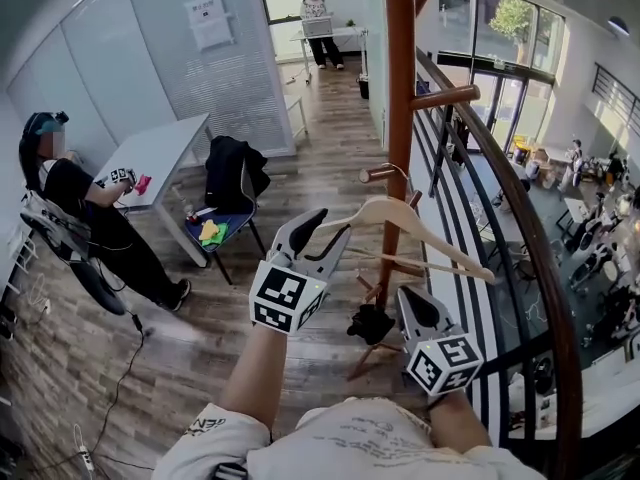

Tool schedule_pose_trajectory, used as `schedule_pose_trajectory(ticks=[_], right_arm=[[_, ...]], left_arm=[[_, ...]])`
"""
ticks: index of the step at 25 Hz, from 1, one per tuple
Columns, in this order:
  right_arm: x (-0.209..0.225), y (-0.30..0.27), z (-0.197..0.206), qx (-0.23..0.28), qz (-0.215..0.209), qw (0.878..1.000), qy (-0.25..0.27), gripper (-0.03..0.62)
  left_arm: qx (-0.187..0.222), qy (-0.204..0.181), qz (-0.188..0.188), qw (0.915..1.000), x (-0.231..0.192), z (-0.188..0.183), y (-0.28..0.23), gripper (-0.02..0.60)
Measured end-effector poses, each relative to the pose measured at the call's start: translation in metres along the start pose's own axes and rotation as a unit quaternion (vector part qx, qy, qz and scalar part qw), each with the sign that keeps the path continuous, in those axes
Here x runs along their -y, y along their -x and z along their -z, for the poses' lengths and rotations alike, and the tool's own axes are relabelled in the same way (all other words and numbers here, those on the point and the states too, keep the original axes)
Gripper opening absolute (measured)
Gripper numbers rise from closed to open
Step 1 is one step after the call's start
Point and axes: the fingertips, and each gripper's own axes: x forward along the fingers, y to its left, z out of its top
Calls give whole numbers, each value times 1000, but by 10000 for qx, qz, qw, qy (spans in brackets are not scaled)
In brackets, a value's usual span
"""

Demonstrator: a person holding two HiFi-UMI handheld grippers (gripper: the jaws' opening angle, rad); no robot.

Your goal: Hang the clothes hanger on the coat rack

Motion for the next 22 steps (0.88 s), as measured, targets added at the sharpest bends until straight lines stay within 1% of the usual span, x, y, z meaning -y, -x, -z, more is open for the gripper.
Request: schedule_pose_trajectory(ticks=[3, 6, 8, 10, 14, 18, 22], right_arm=[[-4, -8, -1, 46, -58, 10000, 11, 0], [-5, -9, -5, 134, -80, 9999, 49, 0], [-7, -9, -5, 203, -65, 9997, 95, 0], [-11, -12, -4, 275, -57, 9994, 198, 0], [-20, -23, -1, 348, -83, 9985, 413, 0], [-23, -25, 0, 352, -76, 9982, 473, 0], [-29, -22, 7, 329, -49, 9984, 458, 0]], left_arm=[[125, 421, -307, 9986, -13, 8, 12, 160], [131, 778, -686, 9945, -18, 19, 27, 120], [98, 853, -1057, 9907, -21, 28, 39, 9], [28, 864, -1289, 9879, -23, 39, 49, 6], [-167, 1045, -1547, 9823, -25, 63, 59, 5], [-300, 1195, -1587, 9796, -16, 77, 65, 5], [-395, 1167, -1627, 9790, -1, 92, 74, 3]])
